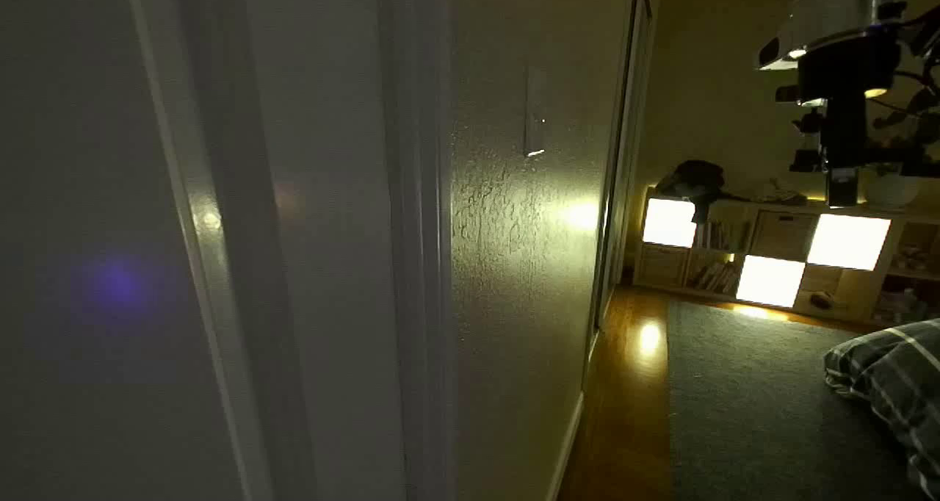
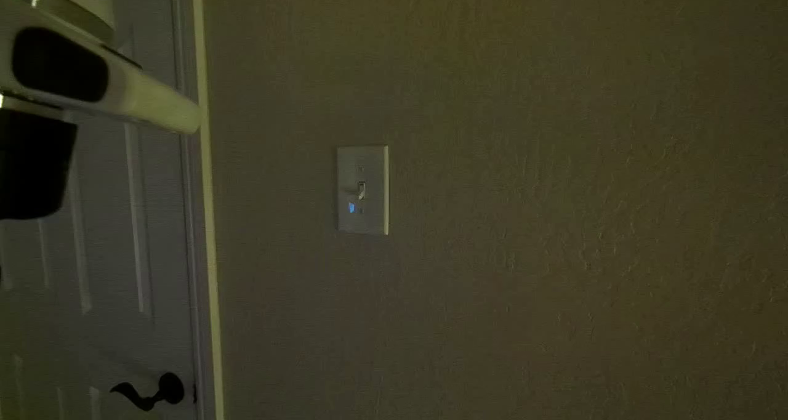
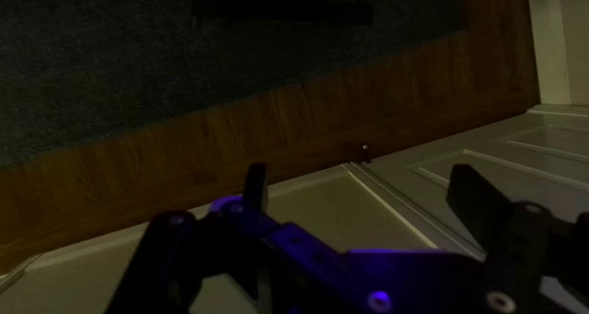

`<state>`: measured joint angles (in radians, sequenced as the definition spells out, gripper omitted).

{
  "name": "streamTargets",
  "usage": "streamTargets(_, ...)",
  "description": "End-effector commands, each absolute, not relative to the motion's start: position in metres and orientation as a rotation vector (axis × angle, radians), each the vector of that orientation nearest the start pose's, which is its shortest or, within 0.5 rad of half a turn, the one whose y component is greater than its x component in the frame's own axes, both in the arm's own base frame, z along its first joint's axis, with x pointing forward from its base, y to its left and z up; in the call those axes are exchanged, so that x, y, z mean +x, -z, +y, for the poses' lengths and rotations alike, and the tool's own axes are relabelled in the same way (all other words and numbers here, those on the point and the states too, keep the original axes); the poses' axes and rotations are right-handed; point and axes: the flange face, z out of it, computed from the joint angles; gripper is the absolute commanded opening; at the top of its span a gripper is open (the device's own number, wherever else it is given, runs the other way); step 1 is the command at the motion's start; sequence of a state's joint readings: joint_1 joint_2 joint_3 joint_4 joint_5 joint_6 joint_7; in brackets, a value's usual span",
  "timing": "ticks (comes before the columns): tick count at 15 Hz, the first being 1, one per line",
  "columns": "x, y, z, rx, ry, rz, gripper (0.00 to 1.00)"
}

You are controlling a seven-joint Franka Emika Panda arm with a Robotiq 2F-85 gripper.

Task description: Turn on the light

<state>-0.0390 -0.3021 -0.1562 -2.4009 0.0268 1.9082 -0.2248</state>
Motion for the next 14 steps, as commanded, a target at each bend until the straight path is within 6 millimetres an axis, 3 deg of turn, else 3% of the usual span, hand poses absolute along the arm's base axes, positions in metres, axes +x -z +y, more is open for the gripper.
streamTargets(1,0.417,-0.414,-0.081,-3.021,-0.267,-0.045,1.00)
streamTargets(9,0.423,-0.415,-0.074,-3.029,-0.247,-0.084,1.00)
streamTargets(14,0.459,-0.424,-0.055,-3.050,-0.053,-0.177,1.00)
